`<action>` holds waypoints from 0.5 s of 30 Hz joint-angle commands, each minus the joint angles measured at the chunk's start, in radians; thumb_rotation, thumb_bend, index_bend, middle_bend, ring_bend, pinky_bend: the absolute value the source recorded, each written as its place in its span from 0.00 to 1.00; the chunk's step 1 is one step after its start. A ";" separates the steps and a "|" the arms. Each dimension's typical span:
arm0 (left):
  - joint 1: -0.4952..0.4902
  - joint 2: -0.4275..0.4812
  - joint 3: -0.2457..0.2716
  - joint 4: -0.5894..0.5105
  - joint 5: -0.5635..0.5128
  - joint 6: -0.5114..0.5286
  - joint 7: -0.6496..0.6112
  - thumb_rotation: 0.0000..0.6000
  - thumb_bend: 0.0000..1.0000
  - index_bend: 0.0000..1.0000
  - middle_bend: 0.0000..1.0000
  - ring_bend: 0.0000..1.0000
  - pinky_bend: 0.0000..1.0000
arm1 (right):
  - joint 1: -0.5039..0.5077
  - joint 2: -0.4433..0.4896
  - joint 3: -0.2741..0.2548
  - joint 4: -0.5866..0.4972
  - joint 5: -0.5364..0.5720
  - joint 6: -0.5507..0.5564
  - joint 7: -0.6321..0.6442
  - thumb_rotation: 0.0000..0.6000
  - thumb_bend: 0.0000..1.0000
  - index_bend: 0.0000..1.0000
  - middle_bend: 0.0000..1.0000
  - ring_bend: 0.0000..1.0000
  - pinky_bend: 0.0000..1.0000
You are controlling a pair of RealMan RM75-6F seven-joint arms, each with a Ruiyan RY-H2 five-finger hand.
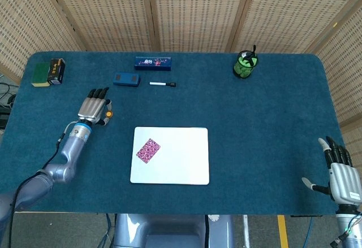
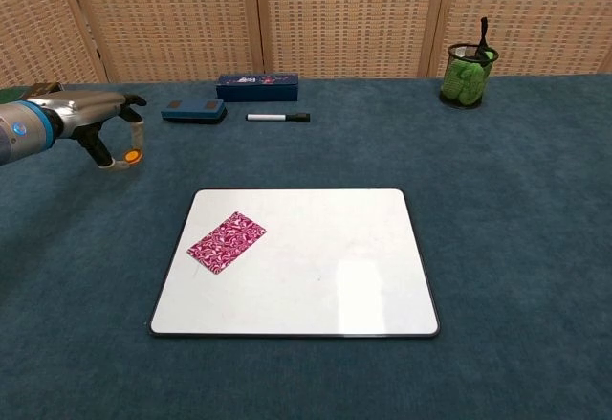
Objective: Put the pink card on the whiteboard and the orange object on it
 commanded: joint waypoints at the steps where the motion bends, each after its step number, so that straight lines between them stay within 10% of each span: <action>1: 0.012 0.059 0.012 -0.161 0.043 0.058 0.035 1.00 0.34 0.55 0.00 0.00 0.00 | 0.000 0.000 0.000 0.000 0.000 0.000 0.000 1.00 0.00 0.00 0.00 0.00 0.00; 15: -0.030 0.025 0.068 -0.454 -0.027 0.087 0.275 1.00 0.32 0.55 0.00 0.00 0.00 | -0.001 0.002 0.000 0.004 0.002 -0.002 0.010 1.00 0.00 0.00 0.00 0.00 0.00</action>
